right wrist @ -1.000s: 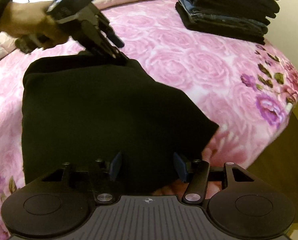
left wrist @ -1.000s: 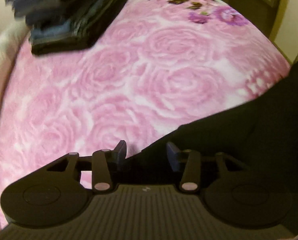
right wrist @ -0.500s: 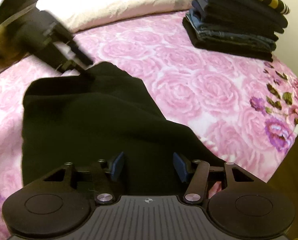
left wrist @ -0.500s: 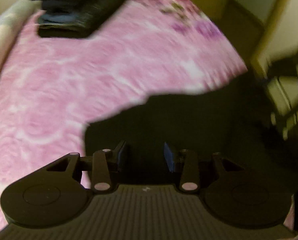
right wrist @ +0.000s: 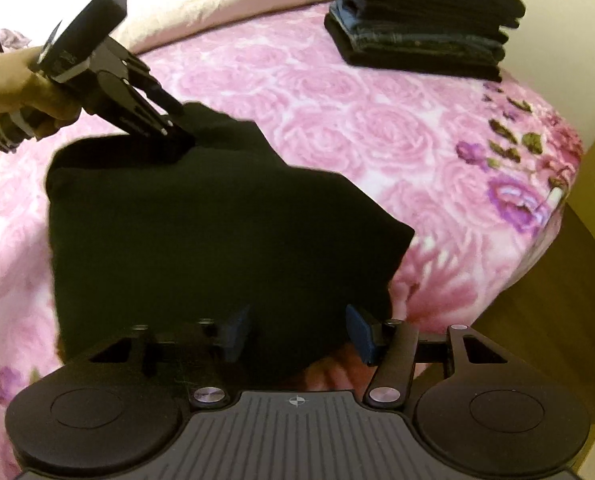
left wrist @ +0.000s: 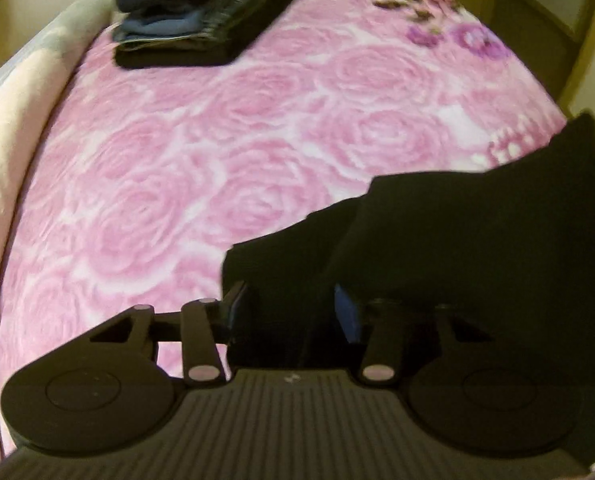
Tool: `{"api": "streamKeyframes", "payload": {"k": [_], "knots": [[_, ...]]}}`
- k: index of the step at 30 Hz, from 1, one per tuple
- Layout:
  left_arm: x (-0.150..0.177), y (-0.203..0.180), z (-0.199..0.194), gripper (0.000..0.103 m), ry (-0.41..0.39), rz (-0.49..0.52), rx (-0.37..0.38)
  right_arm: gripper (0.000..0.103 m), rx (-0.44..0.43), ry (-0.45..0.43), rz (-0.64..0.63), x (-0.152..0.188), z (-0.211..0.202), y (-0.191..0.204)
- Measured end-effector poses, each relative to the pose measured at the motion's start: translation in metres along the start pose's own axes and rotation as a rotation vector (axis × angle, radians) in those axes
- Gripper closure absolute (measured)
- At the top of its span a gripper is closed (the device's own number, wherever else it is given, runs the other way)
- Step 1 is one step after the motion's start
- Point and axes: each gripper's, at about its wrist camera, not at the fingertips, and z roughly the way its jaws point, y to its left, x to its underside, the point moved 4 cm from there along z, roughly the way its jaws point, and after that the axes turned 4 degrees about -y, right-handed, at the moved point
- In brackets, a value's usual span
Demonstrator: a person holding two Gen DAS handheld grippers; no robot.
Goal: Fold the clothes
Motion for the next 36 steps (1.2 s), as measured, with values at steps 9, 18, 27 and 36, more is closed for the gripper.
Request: {"api": "streamKeyframes", "payload": {"k": [9, 18, 27, 36], "knots": [[0.057, -0.038, -0.04, 0.063, 0.026, 0.06, 0.071, 0.048, -0.14, 0.067, -0.026, 0.034, 0.007, 0.061], [0.066, -0.019, -0.016, 0.046, 0.045, 0.027, 0.004, 0.048, -0.107, 0.059, 0.003, 0.054, -0.001, 0.061], [0.099, -0.018, -0.089, 0.055, 0.046, -0.028, -0.076, 0.048, -0.076, 0.105, 0.095, 0.066, -0.044, 0.07], [0.108, -0.101, -0.139, 0.048, 0.001, 0.017, -0.006, 0.02, -0.07, 0.049, 0.427, 0.078, -0.075, 0.019]]}}
